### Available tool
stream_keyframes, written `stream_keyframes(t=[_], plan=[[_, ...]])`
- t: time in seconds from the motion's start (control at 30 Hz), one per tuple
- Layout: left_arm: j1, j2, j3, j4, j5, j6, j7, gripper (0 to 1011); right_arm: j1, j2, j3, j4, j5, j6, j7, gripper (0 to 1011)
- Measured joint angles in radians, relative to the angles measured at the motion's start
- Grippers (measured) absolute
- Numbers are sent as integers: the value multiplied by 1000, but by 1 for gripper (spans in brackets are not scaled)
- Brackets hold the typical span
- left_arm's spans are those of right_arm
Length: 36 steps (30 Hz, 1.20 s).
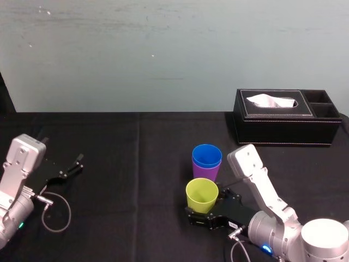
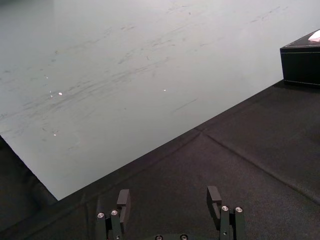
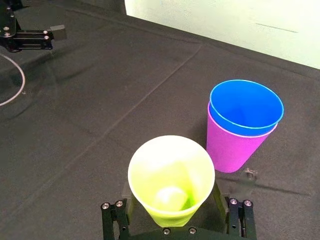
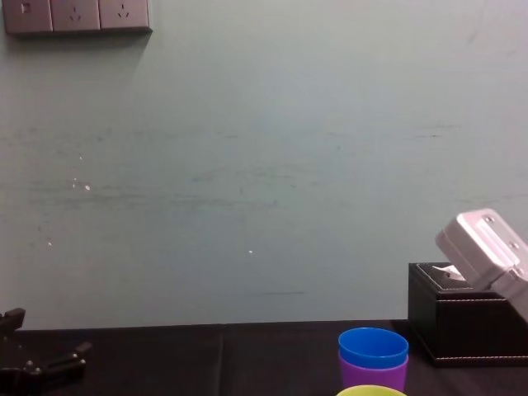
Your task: Stack the three plastic cups sequentially using one hand.
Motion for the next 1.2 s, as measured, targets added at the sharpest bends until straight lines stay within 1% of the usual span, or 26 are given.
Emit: stream_keyframes(t=[0.6,1.2], plan=[[0,0,0,0,0,0,0,1000,10,-30,3,38,-24,-17,4,1003],[0,0,0,0,0,0,0,1000,19,-49,9,63,-38,-32,7,1003]])
